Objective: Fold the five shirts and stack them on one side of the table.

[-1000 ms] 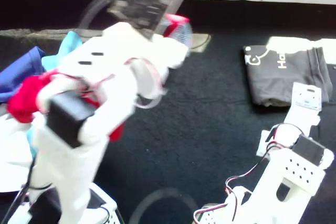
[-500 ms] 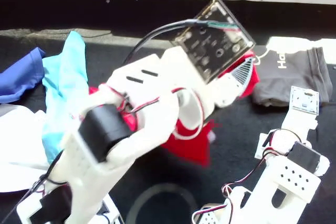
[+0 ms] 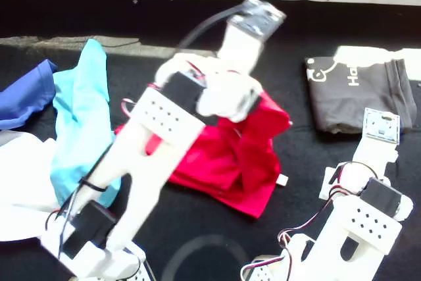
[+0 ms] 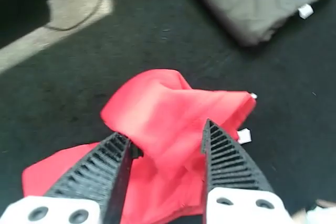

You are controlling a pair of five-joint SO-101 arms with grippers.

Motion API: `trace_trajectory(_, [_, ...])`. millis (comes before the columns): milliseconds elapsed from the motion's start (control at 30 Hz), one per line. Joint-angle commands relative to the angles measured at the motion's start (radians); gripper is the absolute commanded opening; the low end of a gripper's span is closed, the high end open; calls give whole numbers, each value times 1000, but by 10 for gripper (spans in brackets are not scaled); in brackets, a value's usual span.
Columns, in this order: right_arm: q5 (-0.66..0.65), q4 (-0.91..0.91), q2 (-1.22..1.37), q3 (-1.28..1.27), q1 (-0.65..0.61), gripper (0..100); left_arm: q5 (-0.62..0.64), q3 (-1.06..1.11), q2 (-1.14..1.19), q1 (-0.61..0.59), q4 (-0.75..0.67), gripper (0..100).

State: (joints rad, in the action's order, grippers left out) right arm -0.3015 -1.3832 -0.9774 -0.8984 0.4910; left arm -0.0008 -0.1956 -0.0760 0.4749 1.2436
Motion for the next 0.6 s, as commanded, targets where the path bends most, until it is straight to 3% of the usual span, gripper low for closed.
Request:
trace_trajectory(0, [3,5,-10,-2,-22,277,9,-38,-90,-104,63,195])
trace_trajectory(133, [8,10,-8,-2,-151,277,6,-38,-196,-186,155,196])
trace_trajectory(267, [11,13,-7,-1,-329,277,-97,4,-240,-222,232,194])
trace_trajectory(433, [11,54,-7,7,-499,277,-166,122,-242,-280,262,193])
trace_trajectory(567, [64,145,-4,21,-598,277,-175,228,-245,-415,262,193])
